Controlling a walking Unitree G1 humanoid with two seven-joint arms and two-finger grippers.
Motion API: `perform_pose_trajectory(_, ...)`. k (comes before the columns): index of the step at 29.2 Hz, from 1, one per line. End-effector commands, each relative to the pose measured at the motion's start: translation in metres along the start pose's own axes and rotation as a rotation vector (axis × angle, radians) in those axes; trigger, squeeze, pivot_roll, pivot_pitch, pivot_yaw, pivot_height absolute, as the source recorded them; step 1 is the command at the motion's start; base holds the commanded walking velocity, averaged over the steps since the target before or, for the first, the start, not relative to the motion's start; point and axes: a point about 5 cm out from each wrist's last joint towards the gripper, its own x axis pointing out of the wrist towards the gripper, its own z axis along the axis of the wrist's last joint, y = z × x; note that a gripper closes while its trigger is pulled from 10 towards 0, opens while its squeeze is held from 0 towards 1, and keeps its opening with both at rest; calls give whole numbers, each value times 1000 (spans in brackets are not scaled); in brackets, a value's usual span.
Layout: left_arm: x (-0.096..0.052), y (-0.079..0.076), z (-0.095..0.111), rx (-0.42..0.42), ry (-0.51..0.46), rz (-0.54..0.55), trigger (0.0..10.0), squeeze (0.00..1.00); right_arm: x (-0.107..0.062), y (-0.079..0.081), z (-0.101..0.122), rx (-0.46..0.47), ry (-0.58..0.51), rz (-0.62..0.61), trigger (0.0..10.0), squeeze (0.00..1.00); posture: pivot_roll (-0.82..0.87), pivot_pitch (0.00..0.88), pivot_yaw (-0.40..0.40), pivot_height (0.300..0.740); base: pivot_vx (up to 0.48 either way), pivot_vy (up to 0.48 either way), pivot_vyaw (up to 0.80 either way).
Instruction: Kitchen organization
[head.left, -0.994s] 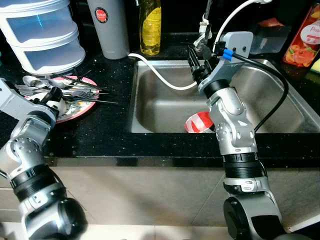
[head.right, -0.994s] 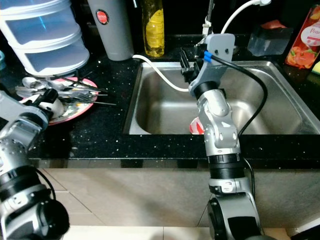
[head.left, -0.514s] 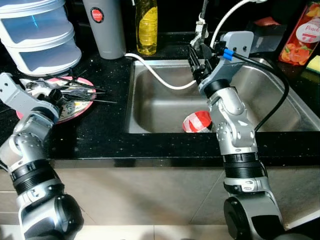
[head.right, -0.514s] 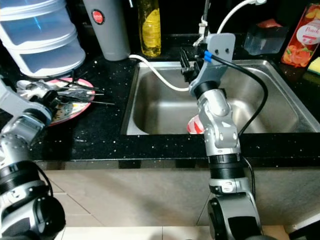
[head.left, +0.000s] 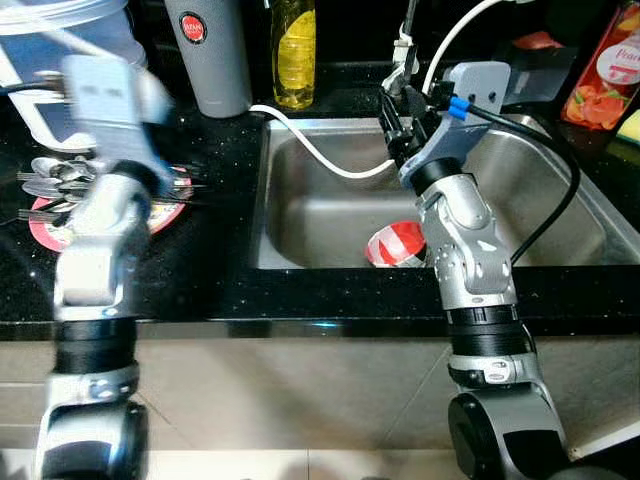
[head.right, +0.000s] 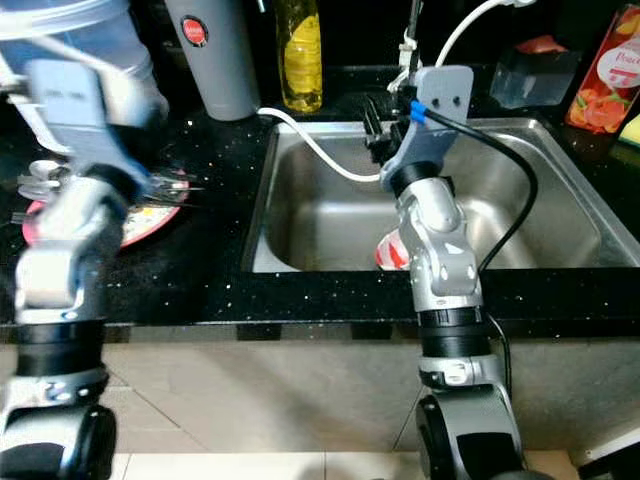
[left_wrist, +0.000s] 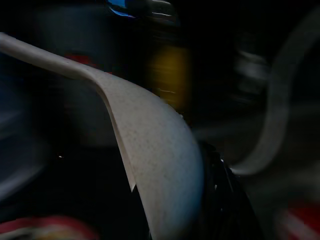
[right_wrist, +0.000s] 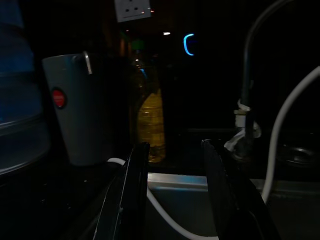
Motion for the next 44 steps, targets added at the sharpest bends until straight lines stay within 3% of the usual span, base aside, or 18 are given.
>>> perform_pose_trajectory(1, 11, -22, -18, 26, 113, -120, 10000, 0, 1, -4, 2, -12, -3, -24, 10000, 0, -28, 0, 64, 740, 0, 0, 0)
perform_pose_trajectory(5, 17, -50, -36, 54, 202, -264, 10000, 0, 1, -8, 3, -25, -4, -54, 10000, 0, -44, 0, 80, 740, 0, 0, 0)
perform_pose_trajectory(8, 21, -77, -66, -27, 330, -361, 10000, 0, -3, -25, 0, -88, 33, -158, 10000, 0, -67, 0, 103, 740, 0, 0, 0)
perform_pose_trajectory(13, 21, -74, -85, -38, 426, -322, 10000, 0, -6, -33, -3, -116, 51, -201, 10000, 0, -69, 0, 106, 740, 0, 0, 0)
perform_pose_trajectory(14, 18, -69, -96, -16, 477, -300, 10000, 90, -7, -36, -5, -125, 68, -213, 10000, 0, -68, 0, 110, 740, 0, 0, 0)
perform_pose_trajectory(15, 18, -69, -96, -16, 477, -300, 10000, 90, -7, -36, -5, -125, 68, -213, 10000, 0, -68, 0, 110, 740, 0, 0, 0)
perform_pose_trajectory(16, 13, -64, -106, 10, 527, -295, 10000, 1000, -9, -37, -7, -129, 84, -220, 10000, 0, -66, 0, 110, 740, 0, 0, 0)
perform_pose_trajectory(22, 5, -59, -113, 36, 538, -312, 10000, 1000, -10, -31, -11, -112, 98, -210, 10000, 0, -65, 4, 115, 740, 0, 0, 0)
perform_pose_trajectory(24, 12, -59, -83, -17, 339, -305, 10000, 1000, -10, -30, -10, -105, 93, -208, 10000, 0, -63, 7, 112, 740, 0, 0, 0)
perform_pose_trajectory(25, 14, -57, -67, -34, 242, -288, 10000, 925, -11, -29, -10, -101, 91, -207, 10000, 0, -61, 7, 110, 740, 0, 0, 0)
perform_pose_trajectory(26, 14, -57, -67, -34, 242, -288, 10000, 925, -11, -29, -10, -101, 91, -207, 10000, 0, -61, 7, 110, 740, 0, 0, 0)
perform_pose_trajectory(27, 17, -48, -49, -27, 151, -221, 10000, 0, -10, -29, -9, -96, 87, -202, 10000, 0, -55, 6, 104, 740, 0, 0, 0)
perform_pose_trajectory(30, 19, -10, -23, 12, 46, 75, 10000, 0, -8, -26, -8, -81, 73, -186, 10000, 0, -43, 1, 97, 740, 0, 0, 0)
perform_pose_trajectory(33, 17, 10, -18, 4, 35, 200, 10000, 0, -7, -24, -7, -74, 68, -176, 10000, 0, -38, 0, 93, 740, 0, 0, 0)
perform_pose_trajectory(36, 11, 22, -22, -51, 87, 283, 10000, 0, -6, -20, -7, -67, 64, -162, 10000, 0, -30, 0, 91, 740, 0, 0, 0)
perform_pose_trajectory(39, 1, 21, -24, -25, 118, 354, 10000, 0, -5, -18, -7, -63, 63, -151, 10000, 0, -29, 1, 92, 740, 0, 0, 0)
perform_pose_trajectory(41, -11, 24, -26, 64, 154, 509, 10000, 0, -6, -18, -7, -63, 64, -147, 10000, 0, -17, 1, 89, 740, 0, 0, 0)
perform_pose_trajectory(44, -26, 41, -39, -21, 230, 711, 10000, 0, -5, -20, -8, -64, 68, -144, 10000, 0, -14, 0, 82, 740, 0, 0, 0)
